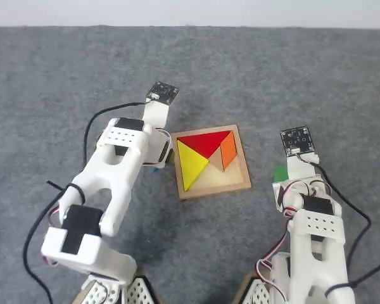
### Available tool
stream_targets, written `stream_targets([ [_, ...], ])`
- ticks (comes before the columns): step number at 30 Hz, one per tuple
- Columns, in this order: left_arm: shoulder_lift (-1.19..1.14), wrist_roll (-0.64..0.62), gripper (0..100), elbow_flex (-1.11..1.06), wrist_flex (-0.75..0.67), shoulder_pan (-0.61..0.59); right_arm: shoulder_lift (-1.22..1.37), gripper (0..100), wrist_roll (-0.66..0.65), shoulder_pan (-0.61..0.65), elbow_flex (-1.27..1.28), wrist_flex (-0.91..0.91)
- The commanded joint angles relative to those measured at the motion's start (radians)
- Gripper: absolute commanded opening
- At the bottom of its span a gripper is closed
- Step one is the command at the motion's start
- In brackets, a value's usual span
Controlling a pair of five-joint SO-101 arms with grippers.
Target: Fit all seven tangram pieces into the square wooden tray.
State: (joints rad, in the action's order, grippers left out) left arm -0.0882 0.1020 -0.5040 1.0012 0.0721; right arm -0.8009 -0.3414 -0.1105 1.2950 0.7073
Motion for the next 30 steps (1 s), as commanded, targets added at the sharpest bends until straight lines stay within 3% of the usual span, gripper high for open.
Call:
stream_targets([
  [1, 0.006, -0.006, 20, 0.048, -0.057, -0.077, -0.038, 0.9, -0.012, 0.004, -0.009, -0.021],
  [7, 0.006, 0.020, 20, 0.059, -0.038, -0.109, -0.039, 0.9, -0.012, -0.005, -0.015, -0.021],
  [13, 0.008, -0.089, 20, 0.042, -0.035, -0.087, -0.028, 0.9, -0.012, -0.097, -0.149, 0.111],
  [20, 0.008, -0.094, 20, 0.031, -0.075, -0.224, -0.007, 0.9, -0.014, -0.085, -0.350, 0.188],
  [30, 0.008, -0.087, 20, 0.016, -0.078, -0.238, 0.522, 2.6, 0.029, 0.076, -0.566, 0.217],
])
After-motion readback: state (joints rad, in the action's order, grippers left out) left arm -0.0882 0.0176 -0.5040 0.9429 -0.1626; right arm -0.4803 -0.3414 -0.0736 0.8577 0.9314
